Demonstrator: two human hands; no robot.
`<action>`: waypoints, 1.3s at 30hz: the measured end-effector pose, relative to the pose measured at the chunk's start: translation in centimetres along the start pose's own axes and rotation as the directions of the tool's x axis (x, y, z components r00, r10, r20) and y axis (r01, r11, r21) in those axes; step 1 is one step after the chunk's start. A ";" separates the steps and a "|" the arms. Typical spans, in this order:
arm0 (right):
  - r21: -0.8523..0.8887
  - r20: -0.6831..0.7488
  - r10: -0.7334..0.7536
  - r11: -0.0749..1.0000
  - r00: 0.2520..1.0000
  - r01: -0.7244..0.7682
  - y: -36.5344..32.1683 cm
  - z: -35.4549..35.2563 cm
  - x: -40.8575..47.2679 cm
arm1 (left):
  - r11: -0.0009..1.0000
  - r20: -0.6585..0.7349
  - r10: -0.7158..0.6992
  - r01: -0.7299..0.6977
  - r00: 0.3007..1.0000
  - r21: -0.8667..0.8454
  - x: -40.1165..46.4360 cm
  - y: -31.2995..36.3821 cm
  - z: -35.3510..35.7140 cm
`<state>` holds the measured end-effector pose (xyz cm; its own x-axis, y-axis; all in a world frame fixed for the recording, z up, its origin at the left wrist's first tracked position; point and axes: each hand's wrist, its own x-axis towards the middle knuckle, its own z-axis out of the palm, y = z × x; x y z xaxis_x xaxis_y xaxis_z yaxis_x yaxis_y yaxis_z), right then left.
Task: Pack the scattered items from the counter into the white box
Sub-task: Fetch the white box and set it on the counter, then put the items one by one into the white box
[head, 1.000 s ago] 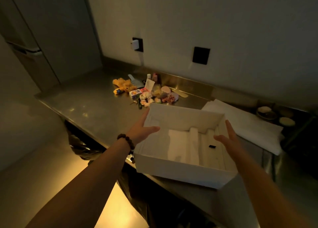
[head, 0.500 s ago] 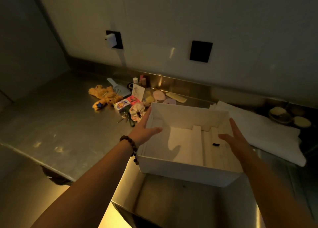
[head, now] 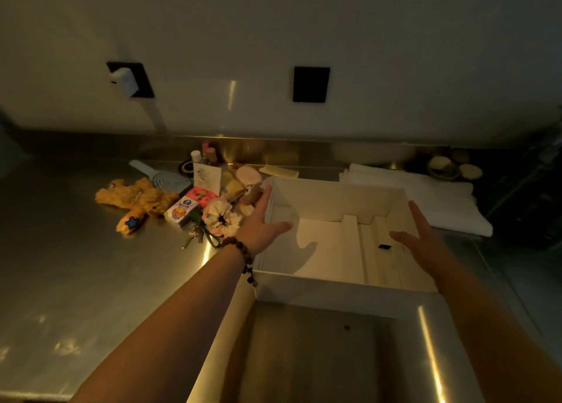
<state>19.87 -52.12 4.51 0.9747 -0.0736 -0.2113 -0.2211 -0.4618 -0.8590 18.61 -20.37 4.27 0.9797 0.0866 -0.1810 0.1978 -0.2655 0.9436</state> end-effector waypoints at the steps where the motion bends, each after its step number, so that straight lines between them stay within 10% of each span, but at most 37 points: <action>1: 0.000 -0.021 0.006 1.000 1.000 -0.006 0.1 -0.1 -0.5 | 1.000 0.023 -0.003 0.003 1.000 0.011 0.5 0.1 0.1; 24: 0.047 -0.240 0.028 0.999 0.970 -0.017 -0.1 -0.2 -2.4 | 0.947 0.265 0.124 -0.194 0.956 0.255 8.3 2.2 1.9; 39: -0.447 -0.214 -0.340 0.868 0.916 0.218 -6.7 4.2 -3.7 | 0.777 0.018 0.354 -0.305 0.935 0.551 1.9 3.3 -2.9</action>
<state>17.57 -45.07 9.07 0.9750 -0.0996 0.1987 0.0357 -0.8119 -0.5826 21.00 -18.31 7.83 0.9866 -0.0299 0.1601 -0.1261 -0.7620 0.6352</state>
